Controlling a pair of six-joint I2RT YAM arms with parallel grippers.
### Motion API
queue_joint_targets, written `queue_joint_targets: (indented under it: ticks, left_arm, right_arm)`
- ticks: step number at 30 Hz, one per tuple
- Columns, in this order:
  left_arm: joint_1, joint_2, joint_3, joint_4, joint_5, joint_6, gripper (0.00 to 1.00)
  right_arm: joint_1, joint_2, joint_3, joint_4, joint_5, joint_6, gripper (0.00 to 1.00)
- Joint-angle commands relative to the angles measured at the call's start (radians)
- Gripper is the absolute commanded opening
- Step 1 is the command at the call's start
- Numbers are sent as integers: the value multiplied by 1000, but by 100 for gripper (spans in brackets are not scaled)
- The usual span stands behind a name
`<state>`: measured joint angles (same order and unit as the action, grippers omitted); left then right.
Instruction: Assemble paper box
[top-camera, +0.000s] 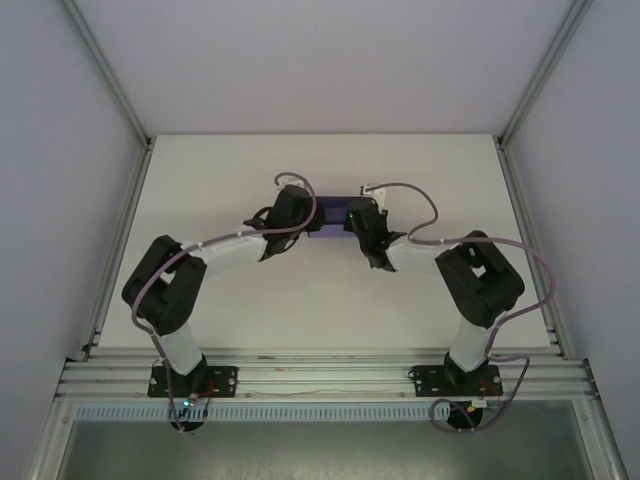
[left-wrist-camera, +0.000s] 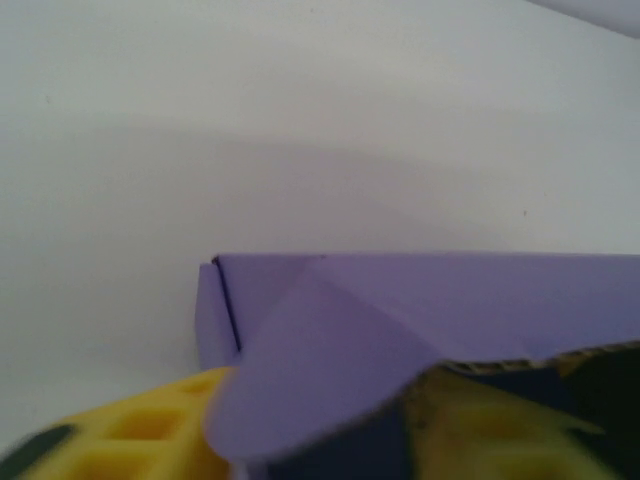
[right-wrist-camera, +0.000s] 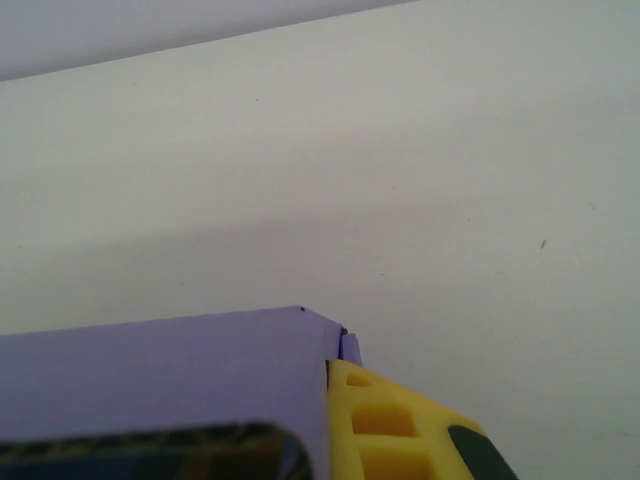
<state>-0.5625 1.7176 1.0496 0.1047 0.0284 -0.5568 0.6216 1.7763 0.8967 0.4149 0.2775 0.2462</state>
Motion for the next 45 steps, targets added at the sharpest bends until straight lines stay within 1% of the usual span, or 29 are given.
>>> queue_joint_targets:
  ticks: [1,3,5,6,9,10,11,13,15,16,19,21,23,25,28,31,35,38,42,45]
  left_arm:
    - [-3,-95,-16,-112,13,-1,64]
    - [-4,-150,-32,-156,23,0,76]
    - [-4,-211,-50,-193,29,-1,100]
    - [-4,-237,-55,-216,23,-1,100]
    - [10,-273,-25,-344,-86,-79,100]
    - [27,-269,-6,-374,-89,-89,100]
    - [49,-260,11,-392,-81,-105,100]
    - [112,-223,37,-391,-27,-141,100]
    - [166,-165,80,-407,28,-160,100]
    - [180,-131,103,-412,47,-160,100]
    - [185,-46,154,-415,118,-143,100]
    - [184,-8,162,-408,162,-142,98]
    - [184,13,146,-388,183,-152,91]
    - [185,17,104,-347,210,-172,86]
    - [184,16,32,-276,248,-210,81]
    - [185,26,-15,-229,266,-229,77]
    - [184,49,-32,-206,276,-229,70]
    - [184,58,-49,-189,263,-228,67]
    - [186,86,-53,-161,261,-205,65]
    - [191,112,-50,-135,281,-194,64]
  right_arm:
    - [20,21,-68,-13,-44,-62,2]
    - [28,25,-89,10,-21,-80,2]
    - [38,17,-108,32,-24,-107,2]
    - [43,13,-113,39,-21,-120,2]
    - [60,6,-124,57,-17,-162,2]
    - [67,9,-127,67,-16,-182,3]
    - [76,15,-129,78,-11,-200,3]
    - [96,34,-121,79,3,-237,3]
    - [112,55,-106,76,38,-239,3]
    - [118,63,-98,71,46,-237,4]
    - [131,72,-100,98,51,-220,6]
    - [136,74,-101,99,56,-211,8]
    - [142,72,-102,98,61,-211,8]
    - [150,66,-105,91,67,-221,10]
    - [162,57,-104,65,83,-237,11]
    - [168,35,-113,43,70,-228,14]
    - [171,-27,-135,5,40,-202,19]
    - [170,-87,-152,-44,7,-197,29]
    - [170,-170,-189,-121,-17,-187,38]
    - [171,-237,-213,-204,-35,-178,50]
